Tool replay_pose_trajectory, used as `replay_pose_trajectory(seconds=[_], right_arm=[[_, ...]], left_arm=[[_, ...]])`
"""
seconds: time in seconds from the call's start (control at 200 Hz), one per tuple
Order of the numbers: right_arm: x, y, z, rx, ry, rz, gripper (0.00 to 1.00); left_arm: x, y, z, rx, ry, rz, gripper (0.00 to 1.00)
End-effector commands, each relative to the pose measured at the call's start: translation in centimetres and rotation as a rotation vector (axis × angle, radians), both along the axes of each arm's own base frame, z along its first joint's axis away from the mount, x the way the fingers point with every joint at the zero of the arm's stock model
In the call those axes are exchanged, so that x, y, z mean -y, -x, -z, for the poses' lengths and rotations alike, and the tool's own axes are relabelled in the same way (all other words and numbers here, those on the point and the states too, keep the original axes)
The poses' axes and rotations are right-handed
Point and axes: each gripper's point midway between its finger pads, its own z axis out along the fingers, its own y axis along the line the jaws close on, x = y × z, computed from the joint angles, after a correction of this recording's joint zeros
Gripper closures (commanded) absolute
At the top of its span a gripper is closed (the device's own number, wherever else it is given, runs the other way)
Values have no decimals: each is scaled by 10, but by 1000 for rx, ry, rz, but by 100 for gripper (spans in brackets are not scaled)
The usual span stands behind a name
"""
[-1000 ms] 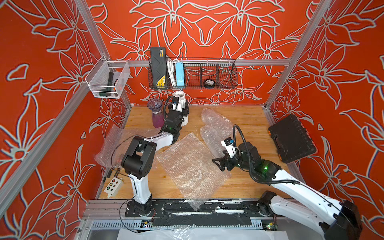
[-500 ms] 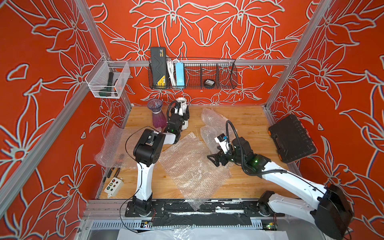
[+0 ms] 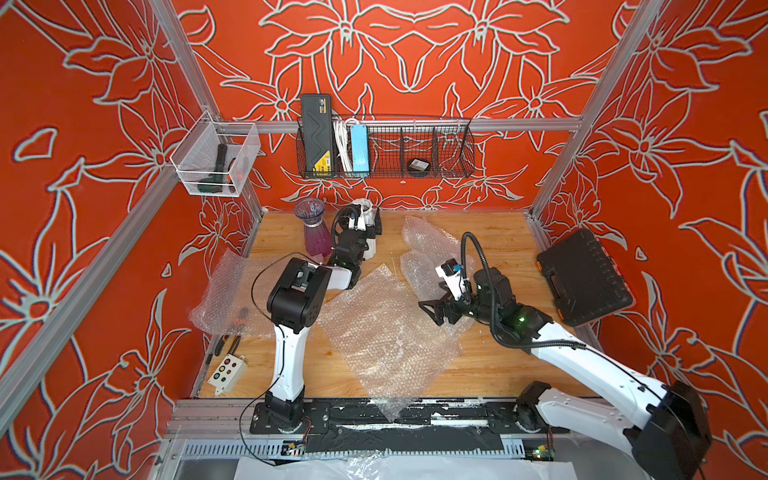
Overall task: Unwrap the vase from the bubble wrap
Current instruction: Place the vase at the center of the board.
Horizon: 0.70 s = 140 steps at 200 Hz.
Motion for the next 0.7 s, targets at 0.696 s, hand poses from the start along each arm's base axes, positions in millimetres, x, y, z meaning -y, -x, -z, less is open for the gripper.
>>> replay_pose_trajectory(seconds=[0.696], right_arm=[[22,13,-41,107,-18,-10,3]], left_arm=[[-11,45,-36,31,36,-45,0]])
